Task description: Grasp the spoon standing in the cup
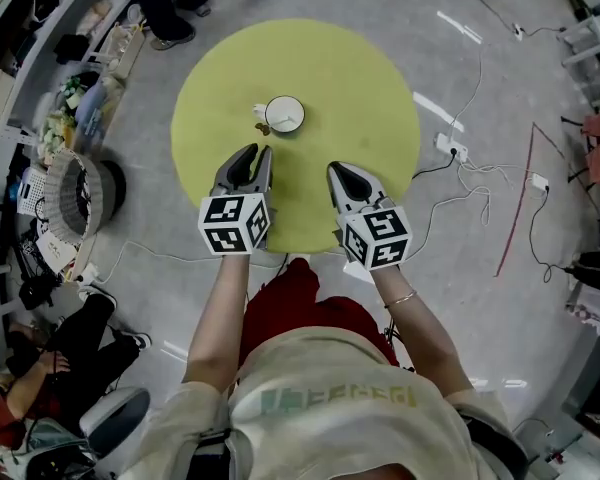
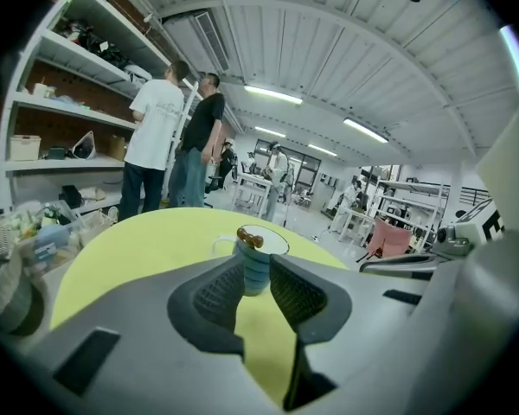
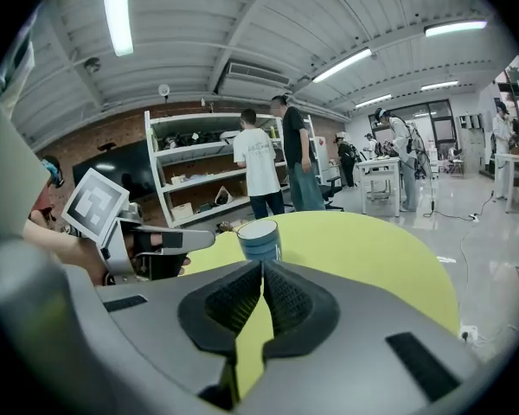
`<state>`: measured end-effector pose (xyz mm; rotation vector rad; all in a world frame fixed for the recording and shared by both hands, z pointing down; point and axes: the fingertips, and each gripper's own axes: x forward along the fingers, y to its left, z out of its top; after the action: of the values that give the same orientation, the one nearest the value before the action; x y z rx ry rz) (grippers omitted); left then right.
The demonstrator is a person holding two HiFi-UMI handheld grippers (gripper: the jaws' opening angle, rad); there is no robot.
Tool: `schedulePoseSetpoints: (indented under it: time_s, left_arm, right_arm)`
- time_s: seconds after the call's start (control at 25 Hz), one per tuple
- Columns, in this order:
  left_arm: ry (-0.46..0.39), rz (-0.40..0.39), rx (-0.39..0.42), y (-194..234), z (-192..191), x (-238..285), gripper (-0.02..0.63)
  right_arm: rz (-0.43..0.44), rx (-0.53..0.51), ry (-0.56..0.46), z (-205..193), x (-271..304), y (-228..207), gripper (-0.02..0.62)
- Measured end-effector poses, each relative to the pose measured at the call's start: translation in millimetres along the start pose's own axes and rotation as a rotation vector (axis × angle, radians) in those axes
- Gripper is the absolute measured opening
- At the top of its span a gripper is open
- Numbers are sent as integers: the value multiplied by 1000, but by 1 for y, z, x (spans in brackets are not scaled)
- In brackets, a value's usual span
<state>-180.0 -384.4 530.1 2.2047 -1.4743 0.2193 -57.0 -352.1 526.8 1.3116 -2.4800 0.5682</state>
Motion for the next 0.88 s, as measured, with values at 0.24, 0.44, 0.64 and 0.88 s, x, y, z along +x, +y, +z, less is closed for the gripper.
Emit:
schedulePoseSetpoints:
  time_s: [0.24, 0.44, 0.64, 0.88]
  left_arm:
    - [17, -3, -12, 1, -1, 16, 118]
    - [25, 4, -21, 5, 0, 28, 133]
    - [25, 4, -36, 8, 2, 41, 135]
    - [9, 5, -58, 2, 6, 55, 137]
  right_arm:
    - [6, 9, 16, -3, 9, -3, 38]
    - [10, 12, 21, -4, 18, -5, 38]
    - [11, 18, 30, -6, 26, -12, 38]
    - [7, 31, 35, -10, 26, -26, 38]
